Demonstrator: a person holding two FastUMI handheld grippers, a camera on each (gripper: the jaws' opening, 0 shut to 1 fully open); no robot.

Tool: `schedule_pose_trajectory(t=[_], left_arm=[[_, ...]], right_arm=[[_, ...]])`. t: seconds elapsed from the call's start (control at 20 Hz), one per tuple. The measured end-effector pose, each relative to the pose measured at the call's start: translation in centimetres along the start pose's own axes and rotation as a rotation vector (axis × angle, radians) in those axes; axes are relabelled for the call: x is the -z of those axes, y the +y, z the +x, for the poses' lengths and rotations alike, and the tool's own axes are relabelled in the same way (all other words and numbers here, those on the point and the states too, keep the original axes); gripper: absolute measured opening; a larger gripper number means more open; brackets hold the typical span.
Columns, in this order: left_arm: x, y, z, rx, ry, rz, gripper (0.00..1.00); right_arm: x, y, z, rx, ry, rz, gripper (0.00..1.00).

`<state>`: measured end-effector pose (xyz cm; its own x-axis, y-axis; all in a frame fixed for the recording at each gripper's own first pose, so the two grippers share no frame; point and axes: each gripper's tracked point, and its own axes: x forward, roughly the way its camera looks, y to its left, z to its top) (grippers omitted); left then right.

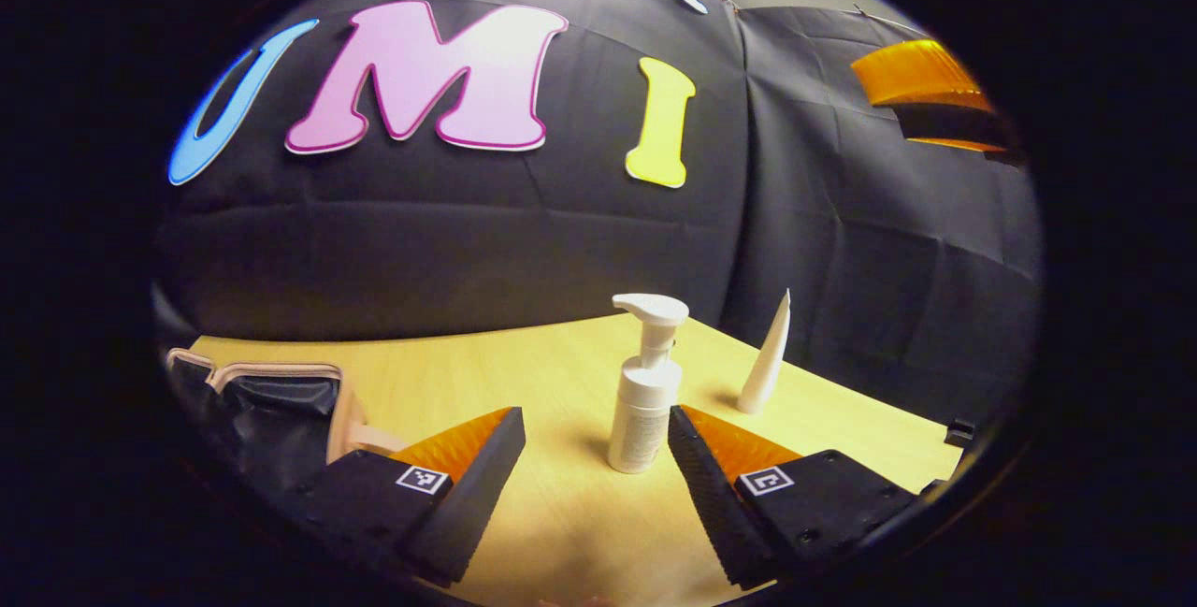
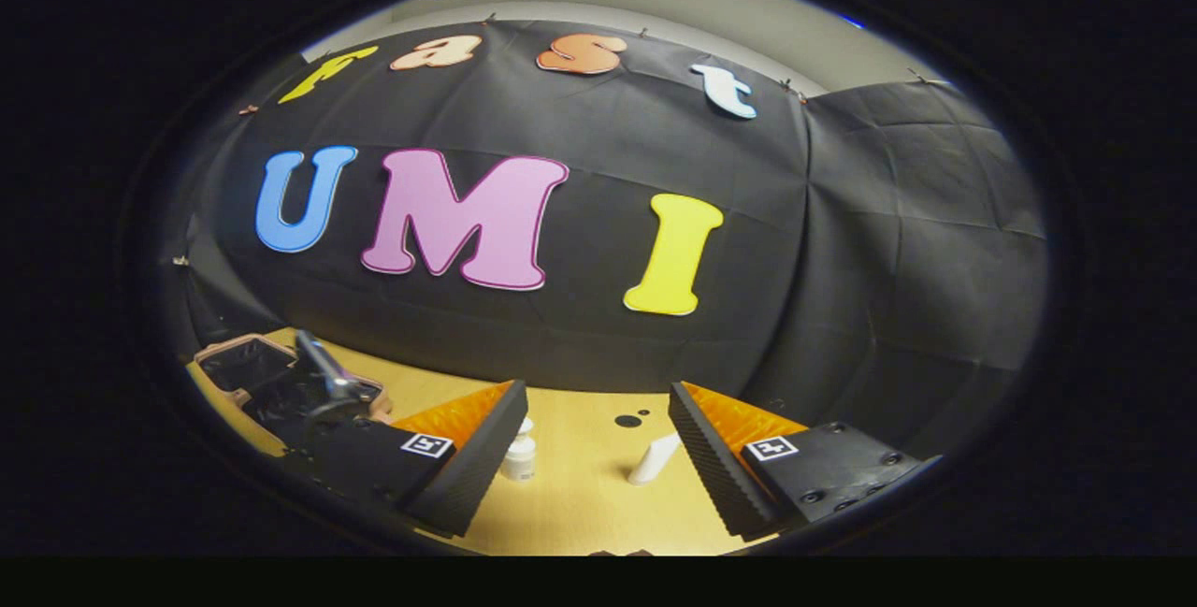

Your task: First open the suitcase, pack the skin care products into it, and then close the suitcase.

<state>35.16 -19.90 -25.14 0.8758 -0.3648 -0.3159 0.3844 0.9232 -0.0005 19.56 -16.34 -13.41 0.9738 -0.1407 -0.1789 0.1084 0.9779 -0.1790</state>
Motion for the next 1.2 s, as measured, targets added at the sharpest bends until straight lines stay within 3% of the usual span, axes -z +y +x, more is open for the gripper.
schedule_pose_trajectory(t=[0.55, 0.7, 0.8, 1.0, 1.2], left_arm=[[2.9, -3.0, 11.6, 0.053, 0.039, 0.097, 0.95], [2.4, -2.8, 12.6, 0.066, 0.027, 0.087, 0.71], [2.6, -2.5, 12.5, 0.083, 0.050, 0.088, 0.65], [2.1, 0.3, 9.9, 0.059, 0.073, 0.085, 0.64], [-0.1, 2.4, 6.1, 0.044, 0.056, 0.104, 0.63]], right_arm=[[7.0, -3.9, 1.8, 0.108, 0.134, 0.045, 0.97], [9.1, -4.3, 3.0, 0.132, 0.166, 0.050, 0.97], [11.0, -4.7, 4.3, 0.156, 0.187, 0.033, 0.98], [16.4, -4.4, 6.9, 0.172, 0.284, 0.050, 0.97], [21.3, -5.4, 10.2, 0.248, 0.379, 0.072, 0.98]])
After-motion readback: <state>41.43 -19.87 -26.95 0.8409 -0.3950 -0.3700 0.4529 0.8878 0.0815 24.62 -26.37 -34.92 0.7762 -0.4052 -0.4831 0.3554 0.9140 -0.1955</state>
